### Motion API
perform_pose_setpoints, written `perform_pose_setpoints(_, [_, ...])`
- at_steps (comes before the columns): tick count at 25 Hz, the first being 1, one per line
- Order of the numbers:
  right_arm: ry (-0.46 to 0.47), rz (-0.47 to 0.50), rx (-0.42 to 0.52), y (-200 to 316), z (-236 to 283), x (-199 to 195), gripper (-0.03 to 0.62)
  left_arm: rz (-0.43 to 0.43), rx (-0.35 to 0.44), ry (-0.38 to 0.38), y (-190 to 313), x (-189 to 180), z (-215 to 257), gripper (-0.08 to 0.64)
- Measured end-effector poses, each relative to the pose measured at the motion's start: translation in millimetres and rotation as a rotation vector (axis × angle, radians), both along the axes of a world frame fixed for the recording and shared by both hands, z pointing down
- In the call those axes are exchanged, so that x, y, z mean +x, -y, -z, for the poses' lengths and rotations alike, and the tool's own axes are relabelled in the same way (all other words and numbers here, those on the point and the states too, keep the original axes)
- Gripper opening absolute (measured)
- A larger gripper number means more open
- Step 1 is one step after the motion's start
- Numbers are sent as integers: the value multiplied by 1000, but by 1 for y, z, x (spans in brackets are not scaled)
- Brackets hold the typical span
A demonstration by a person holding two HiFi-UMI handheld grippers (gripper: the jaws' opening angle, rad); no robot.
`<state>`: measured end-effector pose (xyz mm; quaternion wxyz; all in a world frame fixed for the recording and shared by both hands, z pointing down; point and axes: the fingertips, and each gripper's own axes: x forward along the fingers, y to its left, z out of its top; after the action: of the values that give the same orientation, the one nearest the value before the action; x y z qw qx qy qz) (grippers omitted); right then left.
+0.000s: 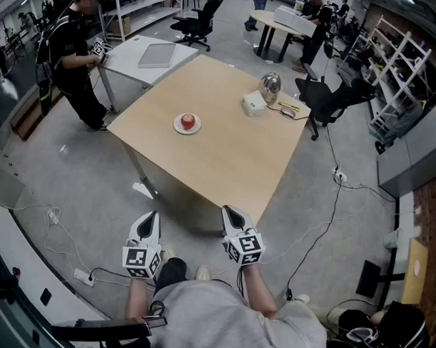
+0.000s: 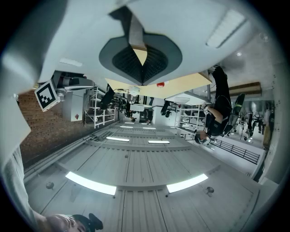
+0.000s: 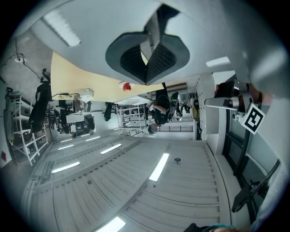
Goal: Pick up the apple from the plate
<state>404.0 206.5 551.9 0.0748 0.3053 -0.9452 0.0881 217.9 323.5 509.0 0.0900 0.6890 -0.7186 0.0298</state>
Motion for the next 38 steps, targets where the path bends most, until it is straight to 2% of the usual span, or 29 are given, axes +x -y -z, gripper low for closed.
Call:
perform_pose_setpoints(12, [23,-3,2,33,14,-44,6,8,1,-4,32,-44,9,20])
perform_pose_setpoints(17, [15,-7,-1,42,15,-69,7,7,6,-12,43,-71,11,20])
perform_pose_setpoints(21, [7,-12,4,44,17,-95,6,-6,-20,-21,48,-97,6,20])
perform_pose_setpoints(38, [-43,-80,6,37,9,-174,6,-33,-15,-63,38,-192,-11,20])
